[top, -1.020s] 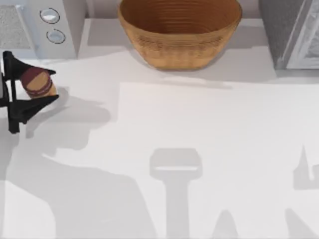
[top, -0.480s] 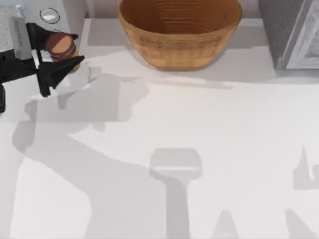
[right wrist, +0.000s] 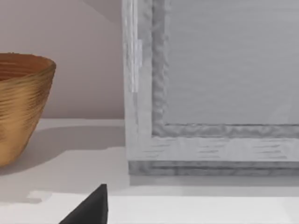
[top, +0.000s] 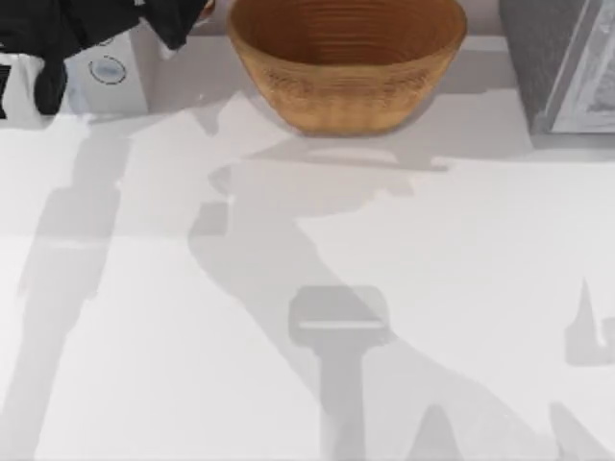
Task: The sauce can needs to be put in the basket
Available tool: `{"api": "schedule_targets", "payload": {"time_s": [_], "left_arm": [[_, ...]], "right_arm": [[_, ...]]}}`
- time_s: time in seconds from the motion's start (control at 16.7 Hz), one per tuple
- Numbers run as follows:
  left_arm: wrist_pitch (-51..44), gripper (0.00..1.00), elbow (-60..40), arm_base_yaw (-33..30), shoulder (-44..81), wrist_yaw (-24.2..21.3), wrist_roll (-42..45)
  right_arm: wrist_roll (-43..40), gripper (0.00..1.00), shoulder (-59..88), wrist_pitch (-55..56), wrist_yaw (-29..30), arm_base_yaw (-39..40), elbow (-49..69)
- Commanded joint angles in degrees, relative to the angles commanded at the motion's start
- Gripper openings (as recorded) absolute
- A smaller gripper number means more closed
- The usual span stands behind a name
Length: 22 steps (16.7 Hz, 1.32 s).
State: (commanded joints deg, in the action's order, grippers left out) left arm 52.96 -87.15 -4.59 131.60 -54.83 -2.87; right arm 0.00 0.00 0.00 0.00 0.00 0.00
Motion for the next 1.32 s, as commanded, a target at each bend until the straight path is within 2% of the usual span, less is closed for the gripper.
{"api": "schedule_targets", "payload": {"time_s": [0.3,0.42,0.84,1.32], "left_arm": [[-17.4,0.0,-6.7,-9.5,-4.0,13.6,2.2],[-21.2,0.0,-8.1,-12.2,-4.5,17.1,3.2],[-22.7,0.0,-8.7,-13.2,-4.3,18.2,3.9],[-24.7,0.0,-17.6,-15.1,2.4,19.9,3.8]], "right_arm": [[0.0,1.0,0.0,0.0,0.0,0.0,0.0],[0.0,1.0,0.0,0.0,0.0,0.0,0.0],[0.0,1.0,0.0,0.0,0.0,0.0,0.0],[0.0,1.0,0.0,0.0,0.0,0.0,0.0]]}}
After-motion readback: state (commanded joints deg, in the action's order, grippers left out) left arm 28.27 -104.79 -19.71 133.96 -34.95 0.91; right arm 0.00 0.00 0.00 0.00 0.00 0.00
